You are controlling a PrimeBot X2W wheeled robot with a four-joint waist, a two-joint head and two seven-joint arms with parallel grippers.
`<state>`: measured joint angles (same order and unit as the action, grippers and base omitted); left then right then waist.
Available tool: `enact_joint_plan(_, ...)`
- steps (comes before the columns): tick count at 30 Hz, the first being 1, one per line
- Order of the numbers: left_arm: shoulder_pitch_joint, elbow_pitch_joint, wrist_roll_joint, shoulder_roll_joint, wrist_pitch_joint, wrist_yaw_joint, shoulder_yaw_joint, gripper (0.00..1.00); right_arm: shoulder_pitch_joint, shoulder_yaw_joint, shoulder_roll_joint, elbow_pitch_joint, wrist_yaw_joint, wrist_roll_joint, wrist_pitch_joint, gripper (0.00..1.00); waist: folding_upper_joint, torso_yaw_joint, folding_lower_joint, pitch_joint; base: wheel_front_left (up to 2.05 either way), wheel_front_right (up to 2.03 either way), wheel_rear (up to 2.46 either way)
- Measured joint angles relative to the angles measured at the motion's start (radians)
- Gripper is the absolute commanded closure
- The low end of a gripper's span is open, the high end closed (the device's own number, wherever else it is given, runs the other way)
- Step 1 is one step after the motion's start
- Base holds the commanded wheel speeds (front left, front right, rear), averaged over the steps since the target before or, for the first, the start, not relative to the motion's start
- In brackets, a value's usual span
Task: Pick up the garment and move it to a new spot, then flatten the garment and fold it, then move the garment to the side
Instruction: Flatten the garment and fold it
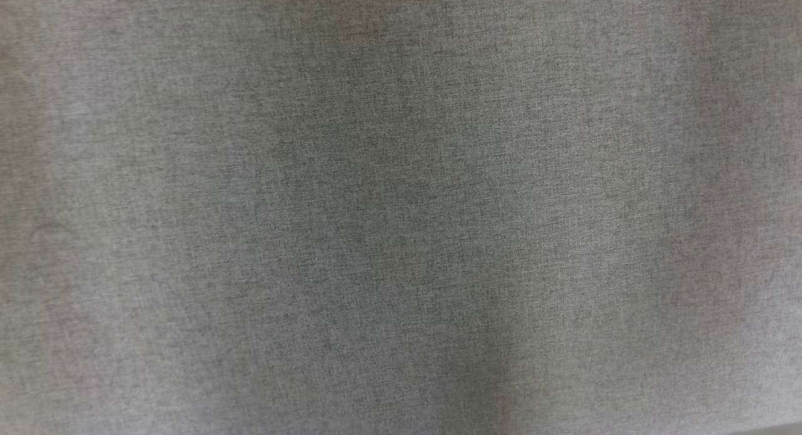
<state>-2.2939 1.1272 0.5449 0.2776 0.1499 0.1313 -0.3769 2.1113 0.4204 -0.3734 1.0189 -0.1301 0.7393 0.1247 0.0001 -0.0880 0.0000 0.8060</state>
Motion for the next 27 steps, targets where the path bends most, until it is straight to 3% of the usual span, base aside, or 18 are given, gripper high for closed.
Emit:
enact_joint_plan(5,0.043,0.000,0.025,0.000,0.026,0.000,-0.024,1.00,-0.023,0.044,0.005,0.004,0.000,0.013,0.037,1.00,-0.0001,0.005,-0.0001,-0.012,0.00,0.00,0.00)
enact_joint_plan(11,0.213,-0.053,0.109,0.019,0.059,0.000,-0.059,1.00,-0.179,0.118,0.018,-0.061,0.000,0.082,0.073,1.00,-0.0001,0.001,0.0000,-0.048,0.00,0.00,0.00)
enact_joint_plan(16,0.495,-0.202,0.209,0.073,0.097,0.000,-0.090,1.00,-0.446,0.196,-0.014,-0.203,0.000,0.174,0.114,1.00,0.0000,-0.002,0.0000,-0.111,0.00,0.00,0.00)
enact_joint_plan(22,0.832,-0.423,0.275,0.151,0.110,-0.002,-0.059,1.00,-0.732,0.221,-0.070,-0.379,0.000,0.261,0.131,1.00,-0.0002,0.000,-0.0002,-0.192,0.00,0.00,0.00)
enact_joint_plan(27,1.158,-0.685,0.292,0.166,0.111,-0.078,0.019,1.00,-0.972,0.198,-0.116,-0.497,0.000,0.315,0.132,1.00,-0.0002,0.005,-0.0002,-0.259,0.00,0.00,0.00)
